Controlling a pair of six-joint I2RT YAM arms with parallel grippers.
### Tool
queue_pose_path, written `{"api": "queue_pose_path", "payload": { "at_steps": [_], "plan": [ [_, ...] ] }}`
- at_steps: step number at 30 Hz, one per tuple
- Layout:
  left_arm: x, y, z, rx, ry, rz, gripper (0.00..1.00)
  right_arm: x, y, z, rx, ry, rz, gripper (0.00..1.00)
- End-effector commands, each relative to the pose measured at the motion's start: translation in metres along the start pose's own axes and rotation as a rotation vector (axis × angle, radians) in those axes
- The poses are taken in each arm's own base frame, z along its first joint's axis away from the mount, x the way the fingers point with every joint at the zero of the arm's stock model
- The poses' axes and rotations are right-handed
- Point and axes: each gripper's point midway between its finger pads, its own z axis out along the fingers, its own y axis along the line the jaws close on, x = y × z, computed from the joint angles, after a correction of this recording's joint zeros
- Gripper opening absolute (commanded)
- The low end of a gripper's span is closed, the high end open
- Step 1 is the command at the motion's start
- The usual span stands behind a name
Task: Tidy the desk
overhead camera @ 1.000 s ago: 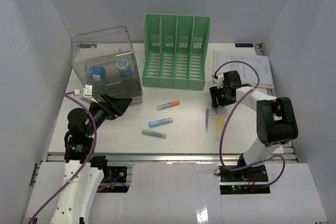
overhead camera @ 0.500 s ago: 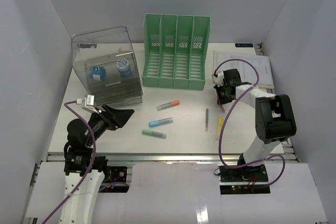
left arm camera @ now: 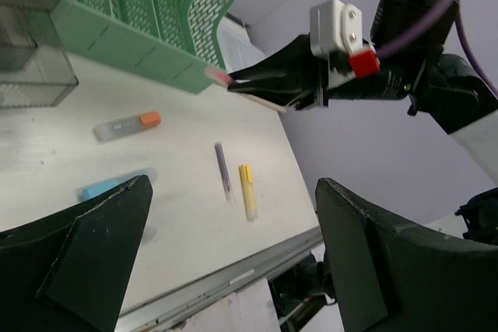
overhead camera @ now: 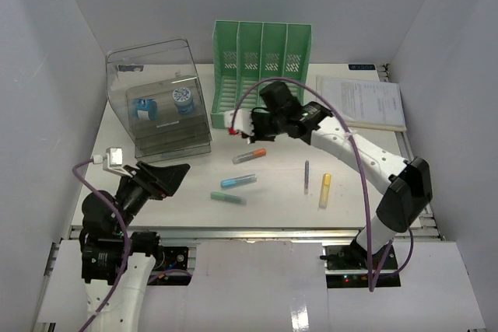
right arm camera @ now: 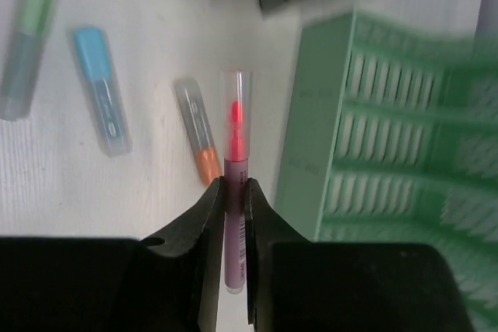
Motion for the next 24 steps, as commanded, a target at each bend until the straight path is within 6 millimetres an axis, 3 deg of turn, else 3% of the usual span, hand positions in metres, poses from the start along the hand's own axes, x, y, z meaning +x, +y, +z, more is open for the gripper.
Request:
{"api": "queue_pose_path", "payload": {
  "at_steps": [1,3,4,6,10,12,15,18,21,23,24],
  "plan": [
    [-0.032,-0.015,-0.030,-0.083,-0.148,0.057,0.98,-0.075,0.011,0.035,-0.101,-0.025,-0.348,0.08],
    [-0.044,-0.024,-0.045,-0.102,-0.211,0.086,0.98,-0.115,-0.005,0.046,-0.073,-0.068,-0.380,0.08],
    [-0.047,-0.029,-0.054,-0.098,-0.241,0.098,0.98,-0.122,-0.001,0.071,-0.098,-0.066,-0.385,0.08],
    [-0.051,-0.033,-0.068,-0.097,-0.297,0.110,0.98,-0.153,-0.006,0.090,-0.075,-0.112,-0.407,0.08],
    [-0.050,-0.029,-0.078,-0.100,-0.345,0.122,0.98,-0.195,-0.007,0.126,0.032,-0.182,-0.428,0.08],
    [-0.046,-0.025,-0.080,-0.102,-0.347,0.128,0.98,-0.195,-0.001,0.142,0.059,-0.175,-0.416,0.08],
    [-0.036,-0.018,-0.071,-0.106,-0.294,0.127,0.98,-0.211,-0.013,0.164,0.161,-0.231,-0.375,0.08],
    [-0.030,-0.014,-0.068,-0.103,-0.269,0.120,0.98,-0.220,-0.028,0.171,0.230,-0.253,-0.340,0.09],
    [-0.023,-0.011,-0.065,-0.094,-0.239,0.113,0.98,-0.209,-0.031,0.182,0.260,-0.216,-0.338,0.26],
    [-0.019,-0.012,-0.063,-0.082,-0.216,0.105,0.98,-0.201,-0.025,0.186,0.240,-0.201,-0.332,0.58],
    [-0.017,-0.013,-0.062,-0.074,-0.205,0.102,0.98,-0.199,-0.022,0.185,0.231,-0.198,-0.329,0.69]
  ]
}}
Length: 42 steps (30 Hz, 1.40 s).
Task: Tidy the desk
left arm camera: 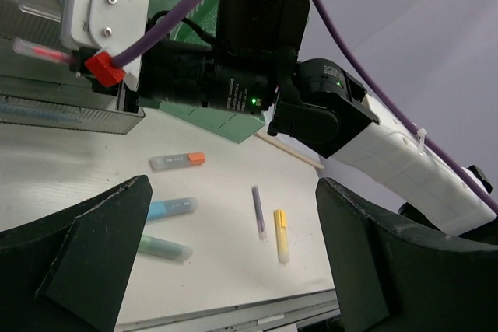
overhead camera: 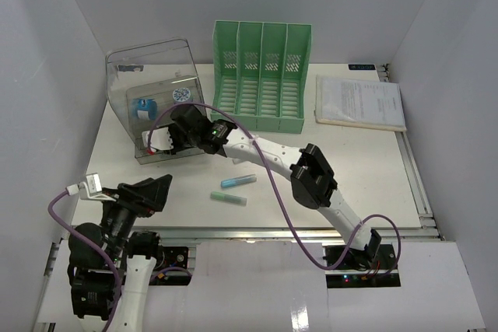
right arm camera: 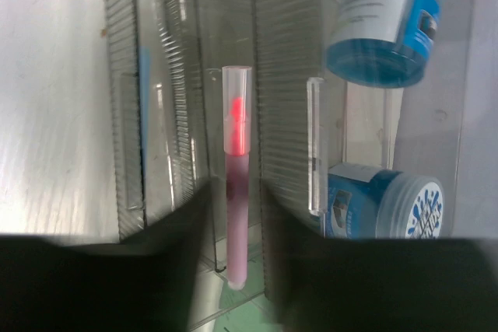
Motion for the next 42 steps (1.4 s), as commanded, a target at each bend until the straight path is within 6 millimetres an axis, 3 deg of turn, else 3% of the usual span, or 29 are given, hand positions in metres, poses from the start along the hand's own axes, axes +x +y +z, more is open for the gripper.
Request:
{"api": "queue_pose_path", "payload": {
  "at_steps": [1,4,6,8,9,11,13,16,18,19,20,22,28,33,42],
  "plan": [
    [0.010,-0.010,-0.009,0.070,0.029,0.007,0.98,-0.005,-0.032,-0.013,0.123,-0.022,0.036,0.77],
    [0.016,-0.014,-0.008,0.100,0.063,-0.007,0.98,-0.010,-0.037,-0.033,0.116,-0.025,0.063,0.83],
    [0.022,-0.023,-0.009,0.148,0.101,-0.018,0.96,-0.014,-0.025,-0.047,0.056,-0.045,0.080,0.83],
    [0.030,-0.029,-0.006,0.191,0.150,-0.051,0.92,-0.026,-0.028,-0.087,0.020,-0.084,0.091,0.84],
    [0.034,-0.028,-0.001,0.200,0.172,-0.064,0.90,-0.025,-0.014,-0.098,-0.050,-0.093,0.097,0.84],
    [0.054,-0.035,0.002,0.270,0.288,-0.119,0.81,-0.004,0.002,-0.143,-0.141,-0.098,0.166,0.84],
    [0.062,-0.026,0.014,0.256,0.330,-0.170,0.78,0.015,0.022,-0.173,-0.241,-0.135,0.265,0.83],
    [0.070,-0.018,0.019,0.244,0.373,-0.187,0.77,0.085,0.033,-0.232,-0.249,-0.141,0.520,0.80],
    [0.076,-0.013,0.019,0.251,0.418,-0.208,0.76,0.130,0.025,-0.279,-0.151,-0.142,0.658,0.79],
    [0.073,-0.007,0.023,0.225,0.395,-0.213,0.76,0.146,0.035,-0.294,-0.132,-0.141,0.722,0.79],
    [0.072,-0.006,0.024,0.219,0.387,-0.220,0.77,0.149,0.047,-0.300,-0.138,-0.152,0.745,0.79],
    [0.072,0.001,0.029,0.195,0.371,-0.238,0.78,0.185,0.062,-0.328,-0.045,-0.157,0.921,0.79],
    [0.070,0.023,0.044,0.112,0.344,-0.310,0.84,0.224,0.094,-0.354,0.069,-0.234,1.198,0.81],
    [0.074,0.046,0.058,0.031,0.338,-0.403,0.84,0.237,0.090,-0.371,0.138,-0.235,1.243,0.83],
    [0.048,0.050,0.078,-0.005,0.267,-0.406,0.86,0.248,0.090,-0.386,0.205,-0.225,1.271,0.84]
  ]
}}
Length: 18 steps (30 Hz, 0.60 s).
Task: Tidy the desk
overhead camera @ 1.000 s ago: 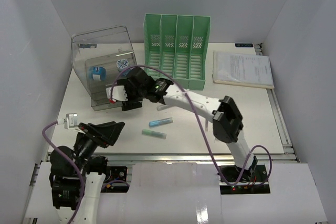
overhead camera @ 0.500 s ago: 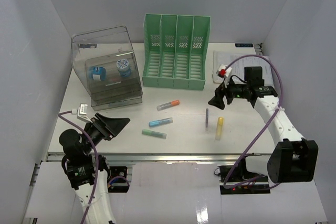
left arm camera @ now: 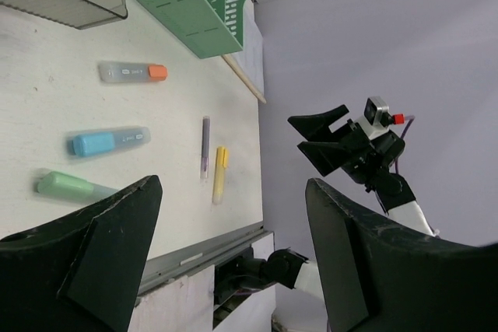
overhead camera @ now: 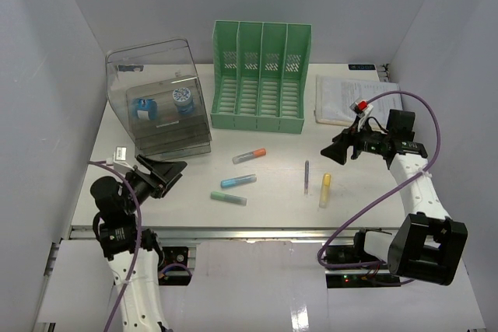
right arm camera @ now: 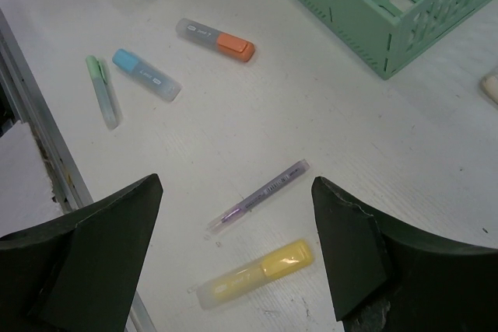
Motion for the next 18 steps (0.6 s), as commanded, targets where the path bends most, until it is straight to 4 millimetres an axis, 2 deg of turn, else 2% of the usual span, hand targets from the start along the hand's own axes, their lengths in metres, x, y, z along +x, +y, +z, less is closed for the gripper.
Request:
{"api": "queue_pose_path", "payload": {
  "at_steps": [1,7,9,11,12,13,15,18],
  "plan": [
    [-0.024,-0.016,0.004,0.017,-0.076,0.030,0.86,-0.010,0.003,-0.006,-0.012,-0.048,-0.008,0.84],
    [-0.029,0.003,0.024,-0.007,-0.047,0.004,0.90,-0.012,0.003,-0.012,0.003,-0.064,-0.020,0.85],
    [-0.028,0.004,0.031,-0.010,-0.032,0.029,0.90,-0.012,0.002,-0.013,0.010,-0.066,-0.023,0.85],
    [-0.019,-0.001,0.042,-0.010,0.009,0.060,0.90,-0.012,0.001,-0.013,0.011,-0.068,-0.020,0.85],
    [-0.010,-0.003,0.049,-0.011,0.033,0.077,0.90,-0.012,0.001,-0.014,0.011,-0.069,-0.020,0.85],
    [0.014,-0.010,0.057,0.007,0.109,0.097,0.90,-0.012,0.001,-0.014,0.011,-0.070,-0.022,0.85],
    [0.049,-0.009,0.076,-0.017,0.209,0.120,0.90,-0.012,0.000,-0.014,0.015,-0.069,-0.021,0.85],
    [0.102,-0.020,0.097,-0.056,0.277,0.215,0.91,-0.011,-0.003,-0.016,0.036,-0.065,-0.025,0.85]
  ]
}}
